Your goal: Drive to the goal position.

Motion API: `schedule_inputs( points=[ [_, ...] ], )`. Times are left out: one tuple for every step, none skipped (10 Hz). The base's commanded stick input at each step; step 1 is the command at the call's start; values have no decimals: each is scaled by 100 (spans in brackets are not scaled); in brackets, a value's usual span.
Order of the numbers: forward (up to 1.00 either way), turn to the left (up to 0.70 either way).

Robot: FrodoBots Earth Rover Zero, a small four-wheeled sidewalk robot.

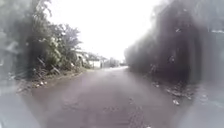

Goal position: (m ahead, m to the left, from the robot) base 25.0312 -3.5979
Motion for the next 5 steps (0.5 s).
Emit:
schedule_inputs(
  points=[
    [70, 0],
    [70, 0],
    [70, 0],
    [70, 0],
    [70, 0]
  ],
)
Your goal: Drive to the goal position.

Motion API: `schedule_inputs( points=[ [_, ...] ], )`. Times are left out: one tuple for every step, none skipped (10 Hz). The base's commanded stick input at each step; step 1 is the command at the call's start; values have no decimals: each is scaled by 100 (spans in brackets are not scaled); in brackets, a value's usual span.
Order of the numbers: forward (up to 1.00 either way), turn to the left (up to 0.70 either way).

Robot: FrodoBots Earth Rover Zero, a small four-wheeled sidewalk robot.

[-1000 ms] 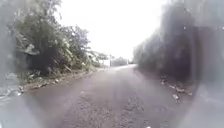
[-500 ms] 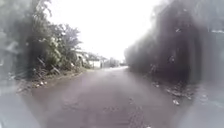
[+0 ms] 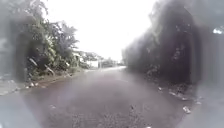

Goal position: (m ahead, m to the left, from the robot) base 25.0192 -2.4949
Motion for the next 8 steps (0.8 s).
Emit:
schedule_inputs(
  points=[
    [70, 0],
    [70, 0],
    [70, 0],
    [70, 0],
    [70, 0],
    [70, 0],
    [70, 0],
    [70, 0]
  ],
)
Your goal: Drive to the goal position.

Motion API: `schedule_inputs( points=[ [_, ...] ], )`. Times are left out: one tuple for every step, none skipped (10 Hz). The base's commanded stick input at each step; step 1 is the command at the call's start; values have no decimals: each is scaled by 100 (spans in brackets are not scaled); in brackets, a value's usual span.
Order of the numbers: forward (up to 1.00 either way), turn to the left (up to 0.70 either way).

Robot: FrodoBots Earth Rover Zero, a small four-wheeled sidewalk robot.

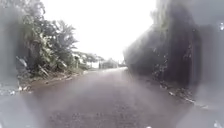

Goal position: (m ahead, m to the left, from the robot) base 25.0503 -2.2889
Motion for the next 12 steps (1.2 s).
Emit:
schedule_inputs(
  points=[
    [70, 0],
    [70, 0],
    [70, 0],
    [70, 0],
    [70, 0],
    [70, 0],
    [70, 0],
    [70, 0],
    [70, 0],
    [70, 0],
    [70, 0],
    [70, 0]
  ],
)
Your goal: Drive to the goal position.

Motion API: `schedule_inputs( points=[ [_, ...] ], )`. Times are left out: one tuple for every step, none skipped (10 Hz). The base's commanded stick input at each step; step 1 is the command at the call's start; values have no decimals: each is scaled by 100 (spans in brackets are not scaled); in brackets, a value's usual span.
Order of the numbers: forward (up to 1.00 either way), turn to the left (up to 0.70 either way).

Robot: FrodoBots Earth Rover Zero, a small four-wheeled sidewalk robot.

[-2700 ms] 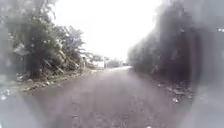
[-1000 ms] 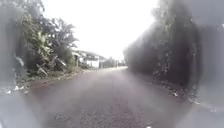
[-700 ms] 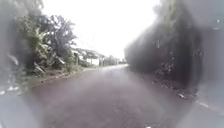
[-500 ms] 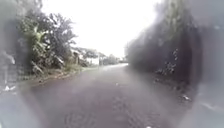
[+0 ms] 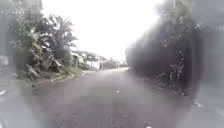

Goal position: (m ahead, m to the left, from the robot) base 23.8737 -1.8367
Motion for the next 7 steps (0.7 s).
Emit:
schedule_inputs(
  points=[
    [70, 0],
    [70, -11],
    [70, -26],
    [70, -33],
    [70, -27],
    [70, -21],
    [70, -15]
  ],
)
